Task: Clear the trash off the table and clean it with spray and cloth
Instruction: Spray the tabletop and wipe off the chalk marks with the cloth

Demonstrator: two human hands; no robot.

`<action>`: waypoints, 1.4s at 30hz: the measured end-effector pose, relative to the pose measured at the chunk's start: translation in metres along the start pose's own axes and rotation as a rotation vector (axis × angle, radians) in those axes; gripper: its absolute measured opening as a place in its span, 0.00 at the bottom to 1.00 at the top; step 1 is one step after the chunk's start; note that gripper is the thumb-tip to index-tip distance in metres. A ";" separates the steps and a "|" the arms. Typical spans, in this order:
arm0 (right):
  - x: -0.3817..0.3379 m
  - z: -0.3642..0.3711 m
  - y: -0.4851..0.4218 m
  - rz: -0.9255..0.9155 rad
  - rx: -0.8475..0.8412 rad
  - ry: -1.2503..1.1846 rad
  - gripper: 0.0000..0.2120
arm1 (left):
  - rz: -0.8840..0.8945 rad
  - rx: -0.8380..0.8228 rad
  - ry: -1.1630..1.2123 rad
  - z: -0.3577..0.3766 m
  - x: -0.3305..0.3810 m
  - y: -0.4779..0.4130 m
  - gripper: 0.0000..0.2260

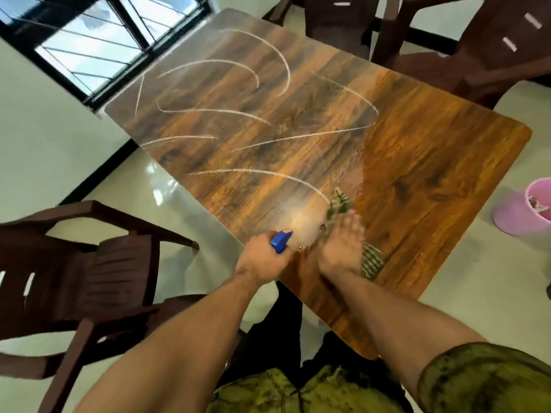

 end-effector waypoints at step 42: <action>0.014 -0.026 -0.199 0.670 0.232 -0.108 0.35 | 0.483 -0.305 -0.368 0.028 0.155 -0.290 0.09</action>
Point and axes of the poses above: each hand's wrist, its own y-axis away from the middle knuckle, its own z-axis out of the palm, x = y × z, the point moved 3 cm from there along -y, towards the middle knuckle, and after that the axes turned 12 degrees about x, right-handed, at the moved point
